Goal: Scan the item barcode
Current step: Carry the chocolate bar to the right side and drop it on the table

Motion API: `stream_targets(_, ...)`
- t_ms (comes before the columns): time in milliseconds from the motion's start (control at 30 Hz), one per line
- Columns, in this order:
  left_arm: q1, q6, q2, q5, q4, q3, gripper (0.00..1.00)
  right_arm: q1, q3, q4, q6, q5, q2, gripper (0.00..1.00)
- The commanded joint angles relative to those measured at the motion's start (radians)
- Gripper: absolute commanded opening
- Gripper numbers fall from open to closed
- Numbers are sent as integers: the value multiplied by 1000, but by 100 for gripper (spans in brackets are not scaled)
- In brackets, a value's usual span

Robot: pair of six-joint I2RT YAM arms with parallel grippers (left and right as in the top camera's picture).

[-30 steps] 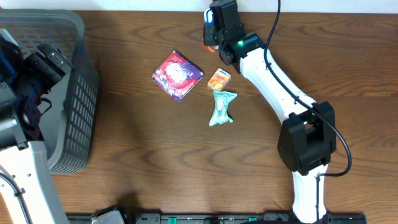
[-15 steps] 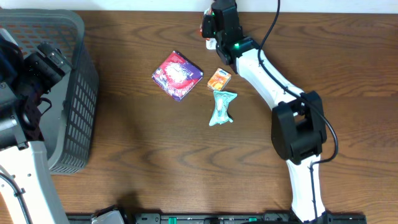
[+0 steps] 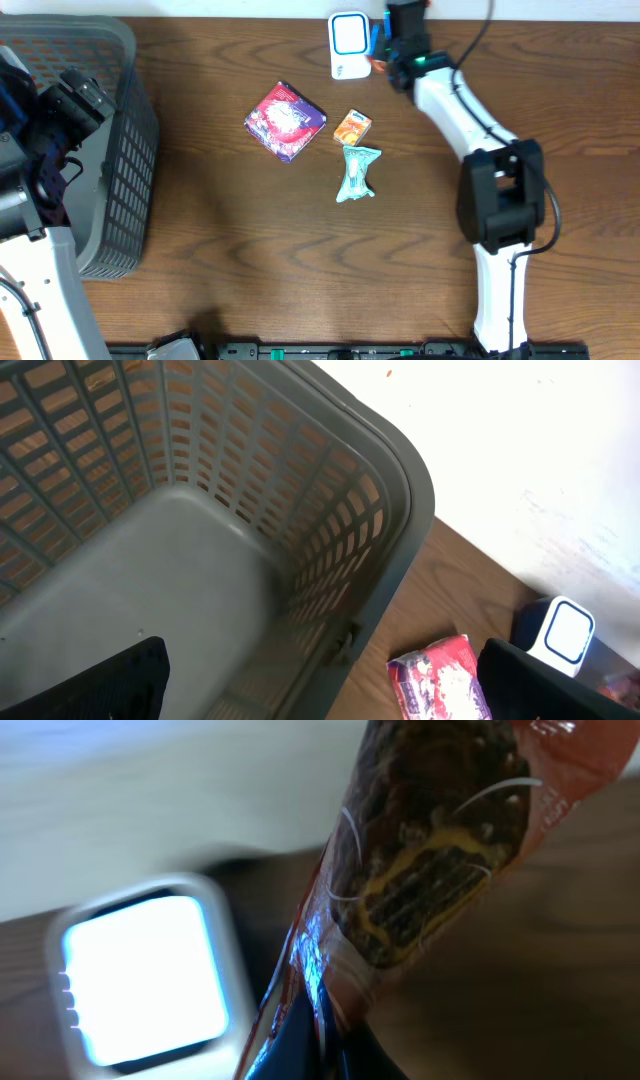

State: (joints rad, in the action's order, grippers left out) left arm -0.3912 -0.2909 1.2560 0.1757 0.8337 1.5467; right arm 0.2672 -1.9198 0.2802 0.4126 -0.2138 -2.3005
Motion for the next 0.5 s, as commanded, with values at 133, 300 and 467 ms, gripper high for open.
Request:
stream_targets(133, -3, -2, 5, -12, 0, 6, 98, -253, -18, 232, 27, -48, 87, 1)
stream_targets(300, -3, -2, 5, -12, 0, 6, 98, -423, -12, 416, 27, -50, 82, 1)
stream_targets(467, -3, -2, 5, -12, 0, 6, 98, -575, -12, 514, 16, -50, 82, 1)
